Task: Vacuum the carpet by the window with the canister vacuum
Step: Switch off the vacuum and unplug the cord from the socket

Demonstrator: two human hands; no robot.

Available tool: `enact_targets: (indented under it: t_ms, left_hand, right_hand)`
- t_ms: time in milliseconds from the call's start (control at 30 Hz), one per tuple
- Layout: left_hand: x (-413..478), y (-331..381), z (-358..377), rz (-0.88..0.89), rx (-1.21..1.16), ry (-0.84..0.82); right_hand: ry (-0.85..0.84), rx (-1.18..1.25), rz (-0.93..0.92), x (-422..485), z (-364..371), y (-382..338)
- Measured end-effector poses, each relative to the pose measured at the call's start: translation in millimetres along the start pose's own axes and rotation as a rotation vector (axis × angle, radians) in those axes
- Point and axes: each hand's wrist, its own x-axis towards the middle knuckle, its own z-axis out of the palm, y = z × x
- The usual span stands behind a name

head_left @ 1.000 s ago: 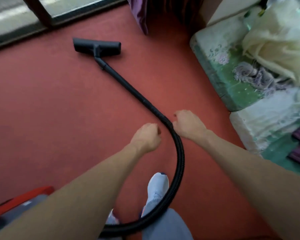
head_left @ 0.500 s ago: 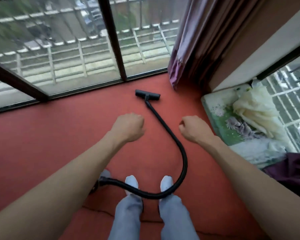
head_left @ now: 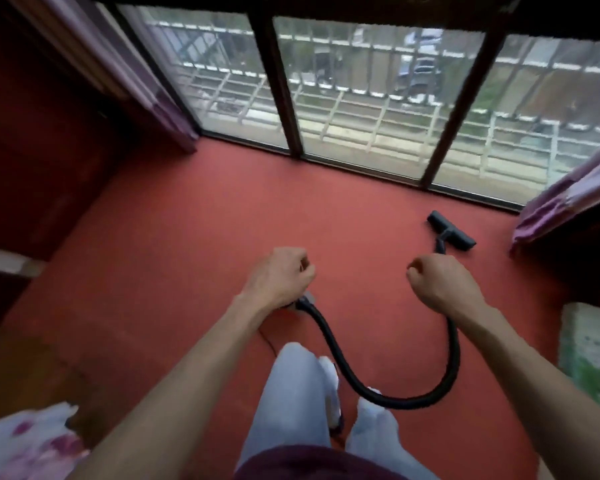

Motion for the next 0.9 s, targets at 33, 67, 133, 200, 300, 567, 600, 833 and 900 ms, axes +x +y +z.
enact_targets:
  t_ms: [33, 67, 133, 200, 300, 567, 600, 833, 900]
  left_hand:
    - [-14.1, -13.3, -2.5, -0.038, -0.024, 0.021]
    - [-27.1, -26.3, -5.2, -0.081, -0.05, 0.041]
    - [-48.8, -47.4, -12.2, -0.163, -0.074, 0.08]
    - [-68.4, -68.3, -18.5, -0.224, -0.086, 0.126]
    - [-92.4, -101.2, -26.1, -0.329, -0.132, 0.167]
    - [-121.2, -193.9, -46.1, -0.402, -0.156, 0.165]
    - [-120.8, -211.4, -48.3, -0.394, -0.171, 0.151]
    - [-98.9, -347.4, -83.8, -0.262, -0.155, 0.027]
    - [-91.9, -377.2, -98.3, -0.223, -0.108, -0.023]
  right_hand:
    - [-0.016, -0.012, -0.044, -0.8, 2.8, -15.1]
    - [-0.032, -0.022, -0.088, -1.2, 6.1, -30.5]
    - [-0.046, -0.066, -0.174, -1.1, 11.1, -60.5]
    - [-0.061, -0.11, -0.254, -4.5, 16.3, -91.1]
    - [-0.102, -0.114, -0.373, -10.1, 22.2, -134.5]
    - [-0.158, -0.194, -0.39, -8.1, 54.2, -224.6]
    - [-0.157, -0.197, -0.371, -7.6, 62.6, -236.2]
    - [-0.15, -0.198, -0.173, -7.0, 133.1, -332.7]
    - [-0.151, -0.177, -0.142, -8.2, 144.2, -363.3]
